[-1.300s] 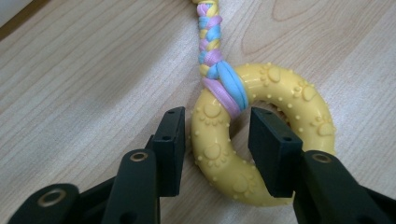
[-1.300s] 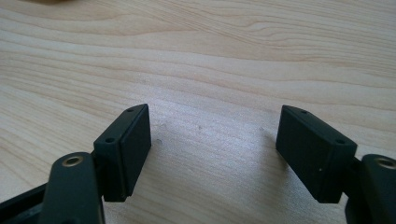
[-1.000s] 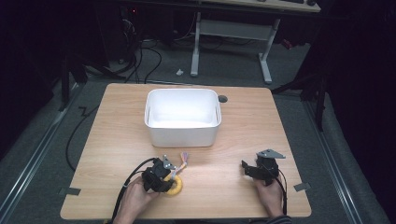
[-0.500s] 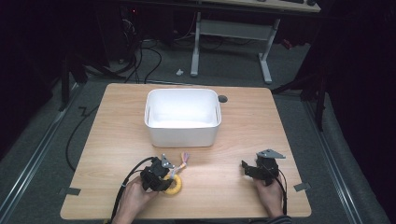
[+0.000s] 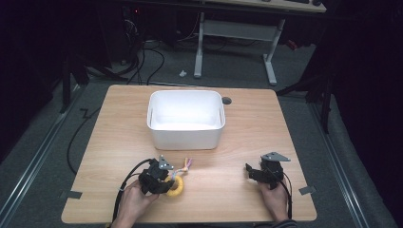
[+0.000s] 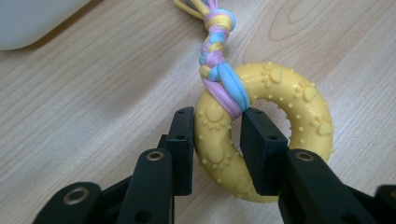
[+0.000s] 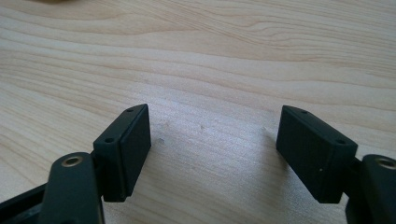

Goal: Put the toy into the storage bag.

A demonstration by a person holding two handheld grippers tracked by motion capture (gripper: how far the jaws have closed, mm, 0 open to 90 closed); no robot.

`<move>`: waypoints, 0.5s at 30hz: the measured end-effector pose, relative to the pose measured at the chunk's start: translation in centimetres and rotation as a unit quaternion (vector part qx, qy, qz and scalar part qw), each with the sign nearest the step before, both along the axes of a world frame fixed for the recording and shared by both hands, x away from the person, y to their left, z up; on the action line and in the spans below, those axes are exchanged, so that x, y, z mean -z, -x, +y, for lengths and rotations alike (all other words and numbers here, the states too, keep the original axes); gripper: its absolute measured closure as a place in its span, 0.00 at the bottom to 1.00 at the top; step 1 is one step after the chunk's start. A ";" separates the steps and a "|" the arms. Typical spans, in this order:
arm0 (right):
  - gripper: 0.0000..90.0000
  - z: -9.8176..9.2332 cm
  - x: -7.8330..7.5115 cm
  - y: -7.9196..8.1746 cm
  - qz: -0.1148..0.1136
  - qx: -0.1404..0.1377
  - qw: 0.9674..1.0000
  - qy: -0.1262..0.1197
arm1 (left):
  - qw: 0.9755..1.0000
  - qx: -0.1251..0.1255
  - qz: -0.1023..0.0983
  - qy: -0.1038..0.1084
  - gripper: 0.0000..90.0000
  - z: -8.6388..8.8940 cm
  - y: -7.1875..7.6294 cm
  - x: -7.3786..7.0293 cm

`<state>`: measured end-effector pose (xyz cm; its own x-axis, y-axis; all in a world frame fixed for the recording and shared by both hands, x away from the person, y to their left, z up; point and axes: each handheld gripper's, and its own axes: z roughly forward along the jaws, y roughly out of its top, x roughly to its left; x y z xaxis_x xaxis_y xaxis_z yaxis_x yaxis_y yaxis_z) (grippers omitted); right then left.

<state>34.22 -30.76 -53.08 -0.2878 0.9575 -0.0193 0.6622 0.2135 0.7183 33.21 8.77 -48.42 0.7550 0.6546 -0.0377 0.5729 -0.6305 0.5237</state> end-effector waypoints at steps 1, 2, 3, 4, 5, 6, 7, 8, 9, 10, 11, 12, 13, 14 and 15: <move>0.29 0.0 0.0 0.0 0.000 0.000 1.000 0.000 | 1.000 0.000 -0.001 0.001 0.73 0.1 0.0 -0.1; 0.29 0.0 0.0 0.0 0.000 0.001 1.000 -0.001 | 1.000 -0.001 -0.002 0.002 0.73 0.1 0.0 -0.2; 0.29 0.0 0.0 0.0 0.000 0.000 1.000 0.000 | 1.000 -0.002 -0.004 0.004 0.74 0.2 0.1 -0.4; 0.29 0.0 0.0 0.0 0.000 0.000 1.000 0.000 | 1.000 -0.003 -0.007 0.005 0.74 0.3 0.1 -0.6; 0.29 0.0 0.0 0.0 0.000 0.000 1.000 0.000 | 1.000 -0.003 -0.006 0.006 0.74 0.3 0.1 -0.9; 0.29 0.0 0.0 0.0 0.000 0.000 1.000 0.000 | 1.000 -0.004 -0.006 0.007 0.74 0.4 0.2 -1.0; 0.29 0.0 0.0 0.0 0.000 0.000 1.000 0.000 | 1.000 -0.005 -0.009 0.008 0.74 0.4 0.2 -1.1; 0.29 0.0 0.0 0.0 0.000 0.000 1.000 0.000 | 1.000 -0.004 -0.010 0.009 0.74 0.5 0.2 -1.3; 0.29 0.0 0.0 0.0 0.000 0.000 1.000 0.000 | 1.000 -0.005 -0.010 0.010 0.74 0.5 0.3 -1.4; 0.29 0.0 0.0 0.0 0.000 0.000 1.000 0.000 | 1.000 -0.006 -0.012 0.010 0.74 0.6 0.3 -1.5; 0.29 0.0 0.0 0.0 0.000 0.000 1.000 0.000 | 1.000 -0.007 -0.014 0.011 0.74 0.7 0.3 -1.7; 0.29 0.0 0.0 0.0 0.000 0.000 1.000 0.000 | 1.000 -0.006 -0.014 0.012 0.74 0.8 0.3 -1.9; 0.29 0.0 0.0 0.0 0.000 0.000 1.000 0.000 | 1.000 -0.006 -0.014 0.014 0.74 0.8 0.4 -1.9; 0.29 0.0 0.0 0.0 0.000 0.000 1.000 0.000 | 1.000 -0.008 -0.015 0.015 0.74 0.9 0.4 -2.2; 0.29 0.0 0.0 0.0 0.000 0.000 1.000 0.000 | 1.000 -0.008 -0.017 0.015 0.74 0.9 0.4 -2.3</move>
